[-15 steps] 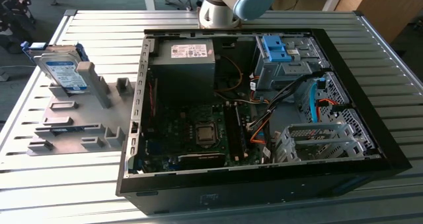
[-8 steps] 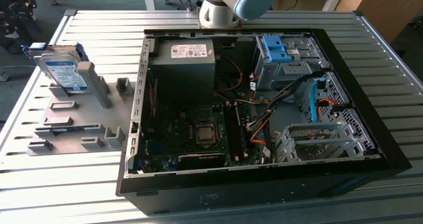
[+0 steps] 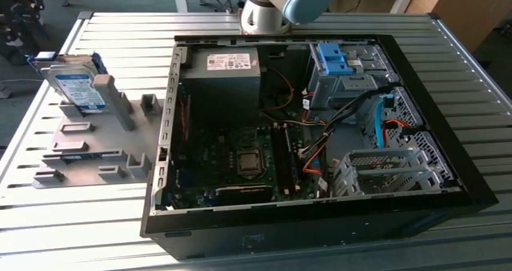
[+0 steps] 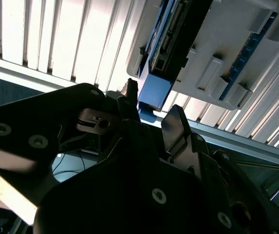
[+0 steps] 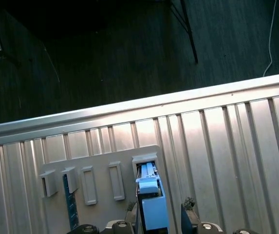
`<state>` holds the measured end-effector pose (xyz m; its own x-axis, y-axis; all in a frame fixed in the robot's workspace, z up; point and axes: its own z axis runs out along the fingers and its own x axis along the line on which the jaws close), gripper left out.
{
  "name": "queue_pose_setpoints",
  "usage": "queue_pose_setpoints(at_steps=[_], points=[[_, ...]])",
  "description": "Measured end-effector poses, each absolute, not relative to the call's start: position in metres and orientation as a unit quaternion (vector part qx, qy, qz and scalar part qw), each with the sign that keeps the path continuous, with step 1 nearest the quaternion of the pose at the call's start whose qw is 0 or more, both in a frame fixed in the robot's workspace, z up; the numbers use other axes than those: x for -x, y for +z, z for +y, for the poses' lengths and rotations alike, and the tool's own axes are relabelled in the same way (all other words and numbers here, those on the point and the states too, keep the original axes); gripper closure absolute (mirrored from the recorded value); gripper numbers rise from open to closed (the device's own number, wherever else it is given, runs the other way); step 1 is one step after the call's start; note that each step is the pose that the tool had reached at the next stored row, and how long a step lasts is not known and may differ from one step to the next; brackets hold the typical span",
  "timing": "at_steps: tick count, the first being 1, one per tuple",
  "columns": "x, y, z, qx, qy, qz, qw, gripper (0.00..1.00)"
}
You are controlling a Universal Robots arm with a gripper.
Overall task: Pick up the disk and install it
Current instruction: 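Pick up the disk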
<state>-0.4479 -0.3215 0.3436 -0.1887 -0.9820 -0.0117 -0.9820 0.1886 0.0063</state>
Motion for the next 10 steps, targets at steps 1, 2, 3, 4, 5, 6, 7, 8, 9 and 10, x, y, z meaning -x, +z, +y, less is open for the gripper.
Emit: queue_pose_setpoints(at_steps=[1,2,3,4,5,6,7,8,9,10], points=[[0.4479,0.3435,-0.3215,0.64,0.006,0.769,0.002,0.53],[0.4478,0.3433,-0.3215,0.646,0.006,0.763,0.002,0.53],[0.4478,0.343,-0.3215,0.652,0.006,0.758,0.002,0.53],[0.4479,0.3424,-0.3218,0.655,0.006,0.756,0.002,0.53],[0.4479,0.3415,-0.3223,0.656,0.006,0.755,0.002,0.53],[0.4479,0.3404,-0.3229,0.657,0.006,0.754,0.002,0.53],[0.4478,0.3396,-0.3235,0.657,0.006,0.754,0.002,0.53],[0.4479,0.3386,-0.3237,0.659,0.006,0.752,0.001,0.53],[0.4479,0.3375,-0.3237,0.662,0.005,0.749,0.001,0.53],[0.4479,0.3363,-0.3238,0.666,0.005,0.746,0.001,0.53]])
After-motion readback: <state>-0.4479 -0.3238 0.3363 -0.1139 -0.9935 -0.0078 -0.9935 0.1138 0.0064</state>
